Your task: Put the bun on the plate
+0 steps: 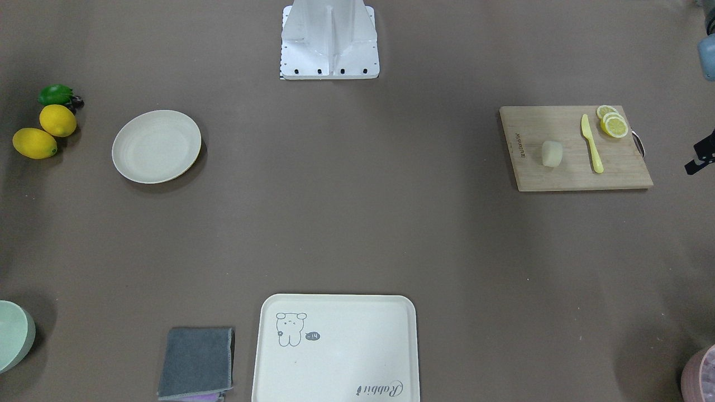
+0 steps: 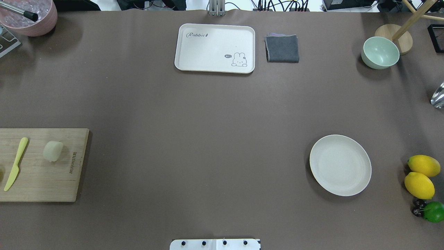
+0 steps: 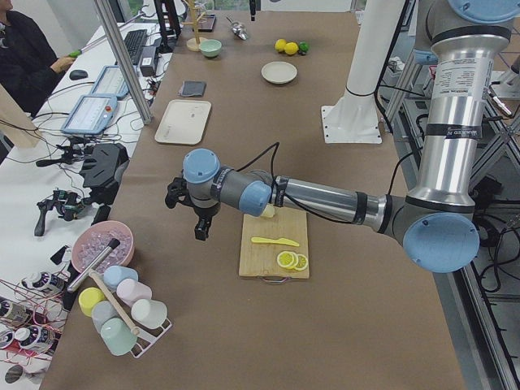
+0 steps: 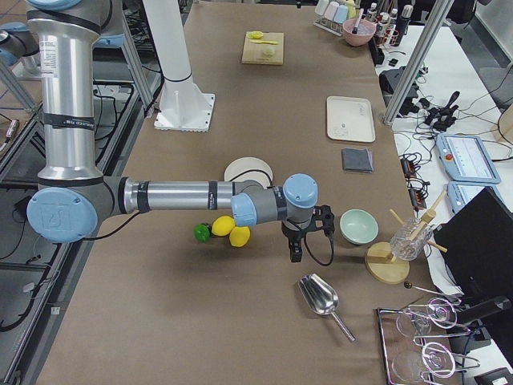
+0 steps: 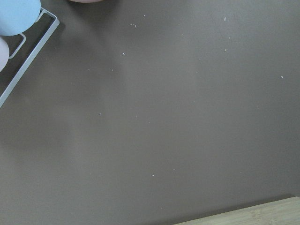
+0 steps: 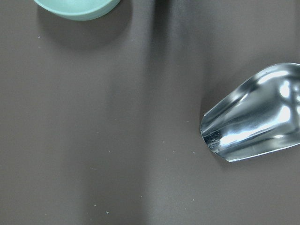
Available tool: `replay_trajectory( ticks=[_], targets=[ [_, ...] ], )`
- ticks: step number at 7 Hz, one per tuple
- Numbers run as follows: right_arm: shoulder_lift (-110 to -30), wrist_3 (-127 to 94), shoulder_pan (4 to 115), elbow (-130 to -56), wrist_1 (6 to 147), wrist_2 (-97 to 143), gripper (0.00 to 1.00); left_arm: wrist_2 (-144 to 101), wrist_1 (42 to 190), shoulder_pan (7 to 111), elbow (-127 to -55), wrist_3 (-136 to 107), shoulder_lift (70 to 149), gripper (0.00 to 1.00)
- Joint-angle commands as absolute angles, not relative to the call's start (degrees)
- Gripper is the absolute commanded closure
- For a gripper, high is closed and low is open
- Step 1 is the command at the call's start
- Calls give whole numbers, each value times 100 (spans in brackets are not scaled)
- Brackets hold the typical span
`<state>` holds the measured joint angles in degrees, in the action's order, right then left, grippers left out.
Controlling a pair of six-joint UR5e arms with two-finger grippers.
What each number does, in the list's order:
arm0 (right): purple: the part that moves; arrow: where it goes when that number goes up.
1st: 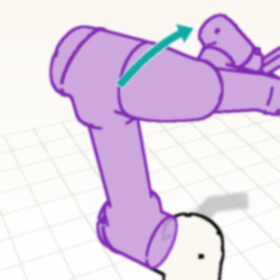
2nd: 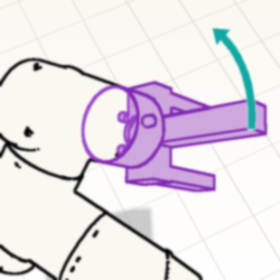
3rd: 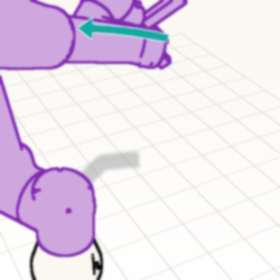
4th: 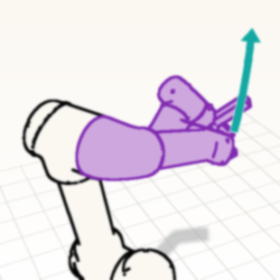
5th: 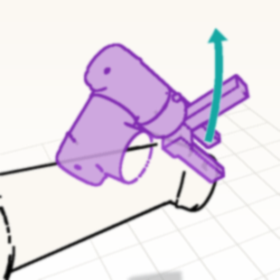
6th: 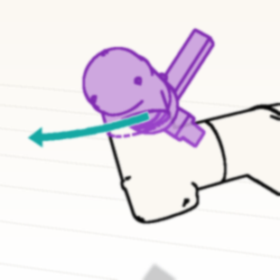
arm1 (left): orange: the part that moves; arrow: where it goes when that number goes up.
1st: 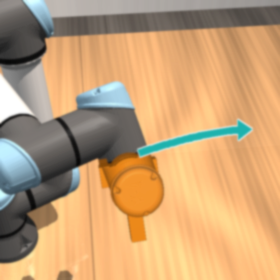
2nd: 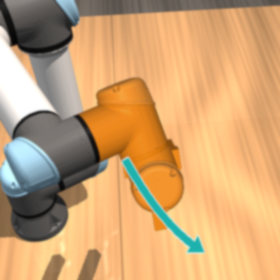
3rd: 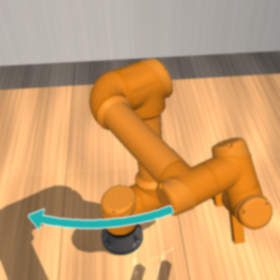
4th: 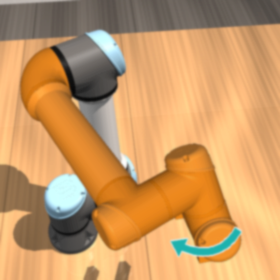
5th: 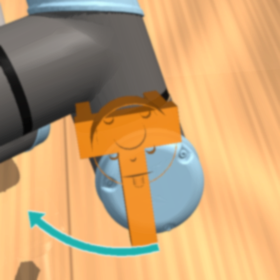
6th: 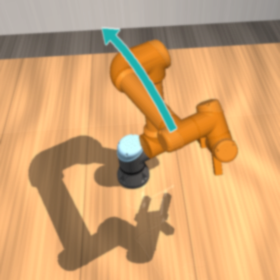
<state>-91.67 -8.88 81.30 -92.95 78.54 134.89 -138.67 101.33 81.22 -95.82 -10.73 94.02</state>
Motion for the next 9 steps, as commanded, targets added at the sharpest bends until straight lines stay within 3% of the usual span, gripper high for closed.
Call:
replay_trajectory(
  ticks=[1,4,9],
  targets=[
    [-9210,-1036,8130,-9717,7849,13448,0,-13860,10186,8112,-9606,-1081,9361,2],
    [-9246,-1922,8095,-9913,7840,13526,0,-13860,10239,8007,-9659,-1098,9404,2],
    [-9342,-4646,5769,-10459,6831,12841,9,-13843,10248,7691,-9659,-1433,9404,2]
  ],
)
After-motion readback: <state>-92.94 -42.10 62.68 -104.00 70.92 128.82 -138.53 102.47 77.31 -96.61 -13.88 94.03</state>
